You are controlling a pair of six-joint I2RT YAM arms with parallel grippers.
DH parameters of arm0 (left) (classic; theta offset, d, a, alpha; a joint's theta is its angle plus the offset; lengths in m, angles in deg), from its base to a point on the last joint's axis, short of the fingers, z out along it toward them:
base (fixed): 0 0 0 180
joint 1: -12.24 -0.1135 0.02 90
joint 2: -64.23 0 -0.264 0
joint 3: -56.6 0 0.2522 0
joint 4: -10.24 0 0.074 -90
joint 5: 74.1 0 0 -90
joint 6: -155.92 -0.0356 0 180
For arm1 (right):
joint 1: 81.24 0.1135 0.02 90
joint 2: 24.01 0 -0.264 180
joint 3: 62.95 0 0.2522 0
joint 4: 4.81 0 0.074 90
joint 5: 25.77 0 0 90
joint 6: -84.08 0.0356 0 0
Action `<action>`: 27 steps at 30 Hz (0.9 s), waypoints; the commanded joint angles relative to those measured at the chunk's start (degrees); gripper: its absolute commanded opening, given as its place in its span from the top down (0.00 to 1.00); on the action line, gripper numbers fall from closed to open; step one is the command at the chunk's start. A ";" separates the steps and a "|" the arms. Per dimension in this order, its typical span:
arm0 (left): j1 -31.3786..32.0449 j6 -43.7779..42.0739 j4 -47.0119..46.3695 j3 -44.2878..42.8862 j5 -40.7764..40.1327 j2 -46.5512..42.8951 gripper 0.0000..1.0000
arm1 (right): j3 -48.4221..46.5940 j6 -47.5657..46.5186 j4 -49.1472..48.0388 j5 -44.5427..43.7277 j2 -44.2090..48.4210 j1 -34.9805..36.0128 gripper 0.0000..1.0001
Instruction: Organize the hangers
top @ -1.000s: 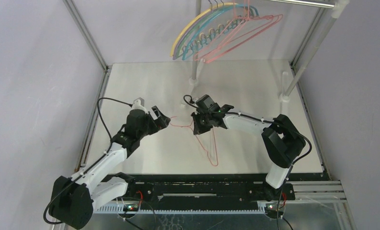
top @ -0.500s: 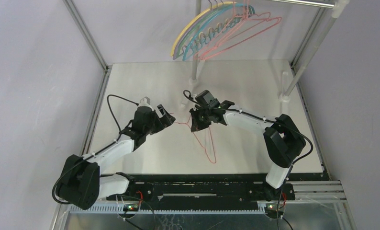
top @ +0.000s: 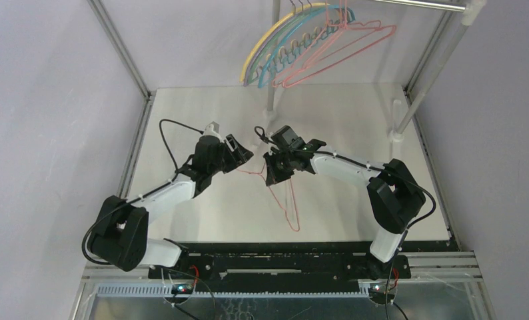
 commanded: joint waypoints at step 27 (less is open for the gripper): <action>2.88 2.08 5.40 -11.70 -0.58 -4.23 1.00 | -4.39 -0.94 2.33 -8.18 7.04 5.35 0.36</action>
